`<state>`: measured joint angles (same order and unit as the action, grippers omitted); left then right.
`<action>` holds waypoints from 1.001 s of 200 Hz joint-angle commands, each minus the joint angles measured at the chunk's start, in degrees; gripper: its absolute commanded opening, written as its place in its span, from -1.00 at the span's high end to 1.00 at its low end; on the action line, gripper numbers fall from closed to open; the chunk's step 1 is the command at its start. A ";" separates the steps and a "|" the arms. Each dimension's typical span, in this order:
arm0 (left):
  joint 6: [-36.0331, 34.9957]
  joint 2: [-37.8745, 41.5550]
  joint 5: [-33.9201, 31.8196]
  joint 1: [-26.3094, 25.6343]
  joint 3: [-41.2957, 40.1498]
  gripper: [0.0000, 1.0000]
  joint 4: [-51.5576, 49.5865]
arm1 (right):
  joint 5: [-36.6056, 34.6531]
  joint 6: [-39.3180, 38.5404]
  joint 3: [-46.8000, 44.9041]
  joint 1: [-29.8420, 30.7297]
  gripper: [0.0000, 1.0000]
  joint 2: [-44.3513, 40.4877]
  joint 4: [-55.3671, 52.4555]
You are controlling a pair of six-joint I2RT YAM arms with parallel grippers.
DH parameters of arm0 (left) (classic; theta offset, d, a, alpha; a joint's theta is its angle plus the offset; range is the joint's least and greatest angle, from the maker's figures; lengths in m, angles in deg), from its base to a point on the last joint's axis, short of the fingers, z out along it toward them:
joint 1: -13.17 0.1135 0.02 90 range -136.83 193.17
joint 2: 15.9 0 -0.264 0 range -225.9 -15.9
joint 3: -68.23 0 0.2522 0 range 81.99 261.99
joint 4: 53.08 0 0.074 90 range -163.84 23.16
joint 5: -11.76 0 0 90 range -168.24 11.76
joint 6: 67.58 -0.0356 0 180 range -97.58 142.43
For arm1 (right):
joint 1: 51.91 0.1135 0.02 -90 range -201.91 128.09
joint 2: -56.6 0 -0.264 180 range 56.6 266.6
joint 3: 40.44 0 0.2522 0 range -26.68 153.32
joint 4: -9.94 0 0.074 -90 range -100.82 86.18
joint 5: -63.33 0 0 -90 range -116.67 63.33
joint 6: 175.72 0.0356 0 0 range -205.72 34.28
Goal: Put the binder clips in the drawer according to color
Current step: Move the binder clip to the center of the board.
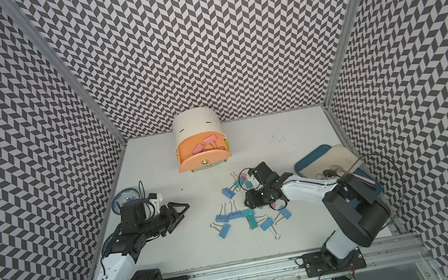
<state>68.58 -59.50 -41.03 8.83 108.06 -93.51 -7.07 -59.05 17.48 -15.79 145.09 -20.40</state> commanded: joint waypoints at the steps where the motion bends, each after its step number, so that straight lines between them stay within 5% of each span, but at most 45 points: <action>1: -0.53 0.09 0.51 0.21 2.02 -0.28 -0.22 | 1.22 1.80 1.28 2.09 -0.11 1.79 1.55; 90: -0.28 0.61 -0.17 0.21 3.09 -0.28 -1.05 | -2.50 -1.48 7.11 3.36 -0.17 -2.35 -5.37; 200: 0.73 0.97 -0.47 -0.71 2.36 -0.28 -0.13 | -5.23 -3.10 0.80 -5.53 -0.28 -10.34 -9.13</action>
<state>68.84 -59.28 -41.09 8.63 109.87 -94.37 -11.93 -61.43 21.15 -20.64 136.21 -29.12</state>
